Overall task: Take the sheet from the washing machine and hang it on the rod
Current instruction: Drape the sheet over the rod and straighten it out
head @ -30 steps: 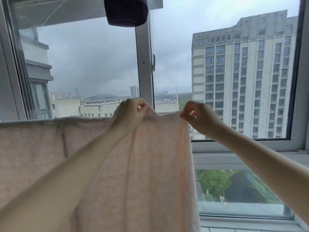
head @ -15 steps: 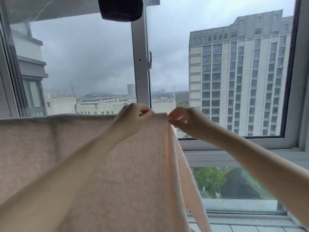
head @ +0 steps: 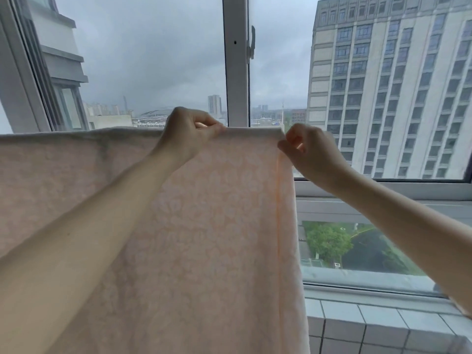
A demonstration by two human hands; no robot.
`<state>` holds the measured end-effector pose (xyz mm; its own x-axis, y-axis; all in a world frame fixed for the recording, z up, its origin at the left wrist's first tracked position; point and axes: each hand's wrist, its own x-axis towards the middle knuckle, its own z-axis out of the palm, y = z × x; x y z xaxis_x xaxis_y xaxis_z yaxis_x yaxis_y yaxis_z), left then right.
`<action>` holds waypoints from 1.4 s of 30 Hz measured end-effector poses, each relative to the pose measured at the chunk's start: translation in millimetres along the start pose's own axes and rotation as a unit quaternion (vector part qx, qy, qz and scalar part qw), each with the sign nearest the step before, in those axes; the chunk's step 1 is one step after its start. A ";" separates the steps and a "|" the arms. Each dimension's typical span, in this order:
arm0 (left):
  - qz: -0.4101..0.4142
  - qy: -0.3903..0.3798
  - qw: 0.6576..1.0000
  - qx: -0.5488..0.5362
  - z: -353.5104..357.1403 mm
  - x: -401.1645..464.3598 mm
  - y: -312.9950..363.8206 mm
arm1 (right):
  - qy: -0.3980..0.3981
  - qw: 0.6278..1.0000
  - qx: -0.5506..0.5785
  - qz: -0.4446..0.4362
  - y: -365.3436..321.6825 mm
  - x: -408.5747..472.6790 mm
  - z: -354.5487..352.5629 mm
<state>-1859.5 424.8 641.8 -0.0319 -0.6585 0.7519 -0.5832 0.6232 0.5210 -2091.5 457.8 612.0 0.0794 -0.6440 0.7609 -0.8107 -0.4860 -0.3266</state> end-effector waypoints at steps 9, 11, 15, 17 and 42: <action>-0.001 0.071 0.997 0.041 17.0 5.9 -0.1 | 0.040 0.999 0.016 0.015 -1.7 -2.4 3.4; 0.005 0.071 0.996 0.055 14.2 12.8 4.3 | 0.059 0.997 0.025 0.030 -3.8 5.1 -0.1; 0.011 0.071 0.995 0.076 12.9 32.2 12.5 | 0.098 0.991 0.062 0.072 -6.1 32.6 -8.1; 0.001 0.071 0.994 0.080 14.7 42.1 13.4 | 0.113 0.987 0.068 0.089 -4.8 48.3 -8.0; 0.025 0.049 0.996 0.065 53.5 10.7 36.5 | 0.048 0.979 0.192 0.037 38.2 3.4 -1.7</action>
<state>-1924.6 418.0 647.3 0.0125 -0.5789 0.8153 -0.6829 0.5907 0.4299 -2123.2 438.1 603.1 -0.0409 -0.6359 0.7707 -0.5319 -0.6391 -0.5555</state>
